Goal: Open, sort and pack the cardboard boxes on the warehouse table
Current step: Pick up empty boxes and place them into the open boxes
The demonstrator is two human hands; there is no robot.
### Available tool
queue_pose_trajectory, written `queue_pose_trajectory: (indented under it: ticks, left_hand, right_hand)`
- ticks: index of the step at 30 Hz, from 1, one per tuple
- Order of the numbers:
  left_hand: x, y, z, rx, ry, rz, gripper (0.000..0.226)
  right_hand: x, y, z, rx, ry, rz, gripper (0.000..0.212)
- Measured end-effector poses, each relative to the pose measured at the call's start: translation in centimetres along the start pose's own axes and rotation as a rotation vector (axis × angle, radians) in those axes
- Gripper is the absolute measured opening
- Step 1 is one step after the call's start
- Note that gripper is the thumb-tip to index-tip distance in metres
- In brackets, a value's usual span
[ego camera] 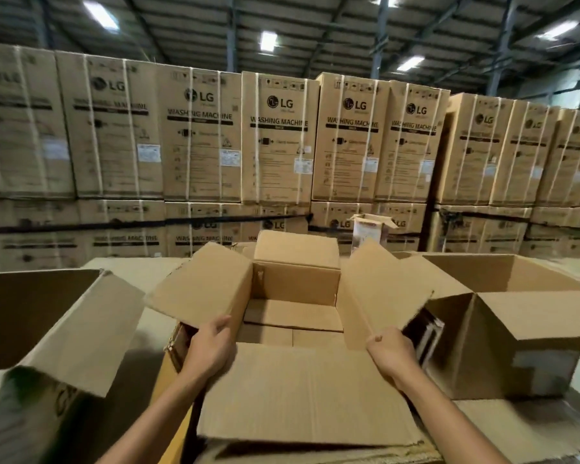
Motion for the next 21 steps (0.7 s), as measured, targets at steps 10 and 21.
queue_pose_trajectory:
  ticks: [10, 21]
  left_hand:
    - [5.9, 6.4, -3.7, -0.568, -0.086, -0.440, 0.025]
    - [8.2, 4.4, -0.9, -0.541, -0.136, -0.436, 0.024]
  right_hand:
    - [-0.1, 1.1, 1.2, 0.352, -0.176, -0.343, 0.023]
    - [1.4, -1.0, 2.9, 0.493, -0.363, -0.528, 0.037]
Point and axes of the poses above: each hand's wrist, its own x-axis away from the middle knuckle, its own y-axis out of the palm, z = x × y, the point moved 10 cm from there along -x, towards the middle knuckle, and after that the axes turned 3 degrees about z, right-handed, at the moved point
